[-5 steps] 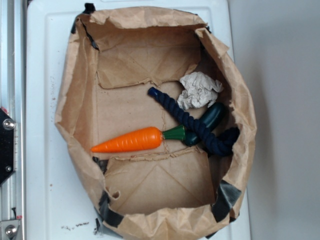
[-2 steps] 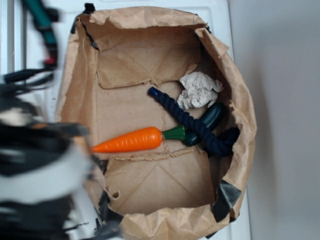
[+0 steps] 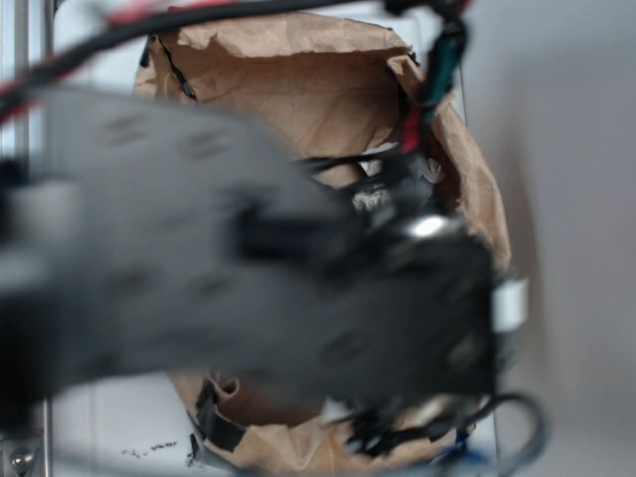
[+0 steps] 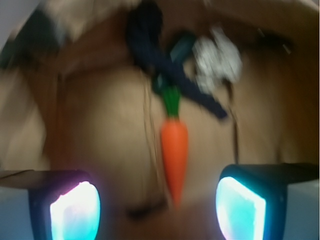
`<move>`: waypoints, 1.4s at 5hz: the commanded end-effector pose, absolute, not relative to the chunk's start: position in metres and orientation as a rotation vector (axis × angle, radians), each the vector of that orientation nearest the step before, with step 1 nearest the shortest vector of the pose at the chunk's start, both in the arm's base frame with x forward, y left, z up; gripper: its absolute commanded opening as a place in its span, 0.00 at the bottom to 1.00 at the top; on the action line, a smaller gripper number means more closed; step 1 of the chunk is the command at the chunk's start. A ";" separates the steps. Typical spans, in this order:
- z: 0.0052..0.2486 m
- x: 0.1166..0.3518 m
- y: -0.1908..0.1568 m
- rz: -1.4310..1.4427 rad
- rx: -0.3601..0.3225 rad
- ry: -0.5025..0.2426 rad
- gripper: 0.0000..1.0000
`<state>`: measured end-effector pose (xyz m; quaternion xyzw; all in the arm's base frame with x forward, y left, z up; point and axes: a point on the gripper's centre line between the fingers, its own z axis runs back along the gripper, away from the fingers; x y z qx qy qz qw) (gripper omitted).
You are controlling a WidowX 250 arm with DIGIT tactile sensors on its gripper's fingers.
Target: Grab the carrot.
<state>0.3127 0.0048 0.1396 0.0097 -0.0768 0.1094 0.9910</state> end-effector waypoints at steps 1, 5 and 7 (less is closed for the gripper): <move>0.101 0.320 0.030 0.168 0.030 -0.109 1.00; 0.087 0.270 -0.004 -0.021 -0.025 -0.078 1.00; 0.081 0.271 -0.012 -0.003 -0.060 -0.127 1.00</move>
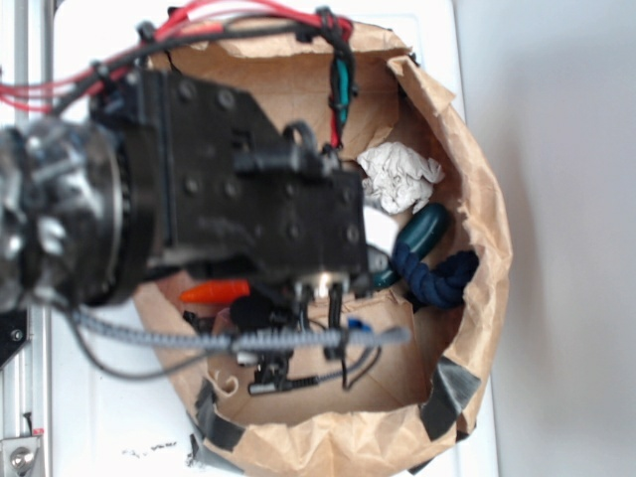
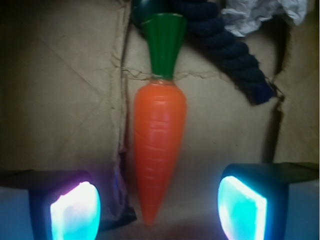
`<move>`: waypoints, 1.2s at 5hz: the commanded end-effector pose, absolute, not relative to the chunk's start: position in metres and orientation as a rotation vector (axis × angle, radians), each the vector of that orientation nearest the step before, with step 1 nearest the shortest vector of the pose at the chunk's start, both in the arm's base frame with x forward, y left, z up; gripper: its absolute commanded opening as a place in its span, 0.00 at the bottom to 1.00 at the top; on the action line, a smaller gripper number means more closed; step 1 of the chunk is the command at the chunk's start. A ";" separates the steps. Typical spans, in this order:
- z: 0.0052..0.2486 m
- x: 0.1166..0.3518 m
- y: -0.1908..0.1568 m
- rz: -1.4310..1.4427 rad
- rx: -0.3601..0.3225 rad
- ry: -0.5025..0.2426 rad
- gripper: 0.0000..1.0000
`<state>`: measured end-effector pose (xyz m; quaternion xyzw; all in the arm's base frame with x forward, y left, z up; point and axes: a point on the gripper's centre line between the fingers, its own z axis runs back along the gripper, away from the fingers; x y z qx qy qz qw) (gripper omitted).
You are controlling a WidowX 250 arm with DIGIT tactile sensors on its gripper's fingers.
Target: Grab the carrot.
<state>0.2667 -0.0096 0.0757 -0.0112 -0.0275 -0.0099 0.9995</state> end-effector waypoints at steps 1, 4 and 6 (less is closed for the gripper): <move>0.071 0.275 -0.015 0.023 -0.069 -0.157 1.00; 0.050 0.297 0.013 0.101 -0.005 -0.134 1.00; 0.037 0.287 -0.003 0.093 0.050 -0.081 0.00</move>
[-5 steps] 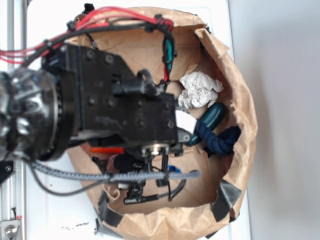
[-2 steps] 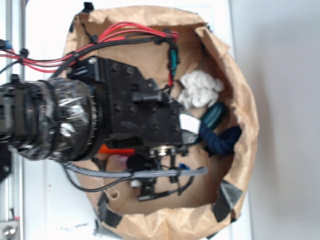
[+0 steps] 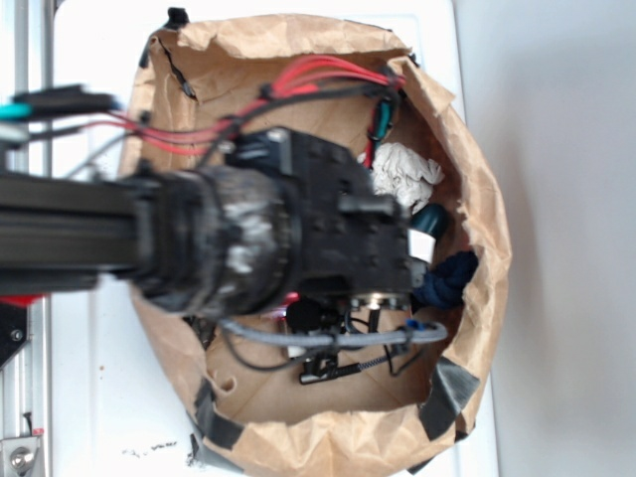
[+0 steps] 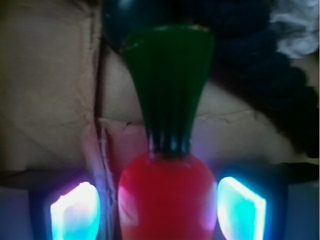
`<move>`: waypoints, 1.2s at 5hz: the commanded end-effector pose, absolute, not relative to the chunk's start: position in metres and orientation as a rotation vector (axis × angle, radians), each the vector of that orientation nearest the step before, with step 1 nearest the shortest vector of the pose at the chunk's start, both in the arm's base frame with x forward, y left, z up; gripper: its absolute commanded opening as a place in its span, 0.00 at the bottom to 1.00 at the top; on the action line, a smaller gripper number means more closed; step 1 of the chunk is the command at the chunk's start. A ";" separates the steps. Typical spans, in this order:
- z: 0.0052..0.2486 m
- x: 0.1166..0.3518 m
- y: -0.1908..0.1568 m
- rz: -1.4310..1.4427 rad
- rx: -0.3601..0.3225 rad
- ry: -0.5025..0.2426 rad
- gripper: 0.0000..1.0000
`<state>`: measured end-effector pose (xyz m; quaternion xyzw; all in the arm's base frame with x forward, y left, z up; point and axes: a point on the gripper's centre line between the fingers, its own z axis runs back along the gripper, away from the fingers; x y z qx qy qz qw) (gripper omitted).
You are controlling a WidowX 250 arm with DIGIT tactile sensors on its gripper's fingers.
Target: Grab the carrot.
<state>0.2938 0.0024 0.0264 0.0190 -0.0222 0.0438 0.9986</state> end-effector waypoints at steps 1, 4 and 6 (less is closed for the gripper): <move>0.047 0.274 -0.002 0.077 0.047 -0.103 0.00; 0.131 0.271 -0.012 0.090 -0.100 -0.185 0.00; 0.172 0.301 -0.010 0.109 -0.049 -0.228 0.00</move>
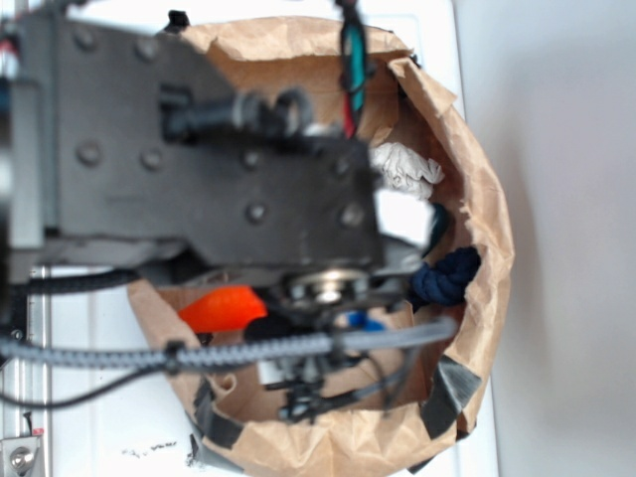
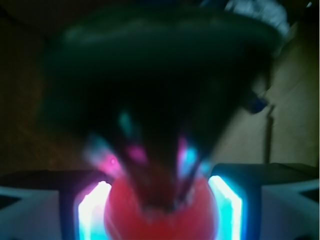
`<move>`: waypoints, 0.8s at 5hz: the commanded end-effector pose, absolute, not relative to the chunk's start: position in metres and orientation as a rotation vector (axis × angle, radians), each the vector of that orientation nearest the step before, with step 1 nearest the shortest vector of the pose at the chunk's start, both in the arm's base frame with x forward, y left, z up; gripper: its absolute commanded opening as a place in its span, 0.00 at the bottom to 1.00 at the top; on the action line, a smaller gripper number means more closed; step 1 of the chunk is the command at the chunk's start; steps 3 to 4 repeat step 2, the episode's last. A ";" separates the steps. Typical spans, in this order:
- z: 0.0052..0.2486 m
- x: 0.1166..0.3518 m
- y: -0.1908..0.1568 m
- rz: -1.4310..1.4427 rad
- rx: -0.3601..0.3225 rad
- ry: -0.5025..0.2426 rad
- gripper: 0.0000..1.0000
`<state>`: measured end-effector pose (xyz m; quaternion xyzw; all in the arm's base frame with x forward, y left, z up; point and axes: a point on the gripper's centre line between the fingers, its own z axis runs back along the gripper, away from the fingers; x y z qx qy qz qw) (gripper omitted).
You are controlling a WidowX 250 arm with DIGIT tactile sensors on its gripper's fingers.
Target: Grab the carrot.
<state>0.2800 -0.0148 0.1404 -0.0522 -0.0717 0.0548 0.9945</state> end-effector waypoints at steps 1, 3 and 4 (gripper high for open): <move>0.193 0.307 -0.006 0.100 -0.070 -0.248 0.00; 0.201 0.315 0.008 0.129 -0.061 -0.242 0.00; 0.201 0.315 0.008 0.129 -0.061 -0.242 0.00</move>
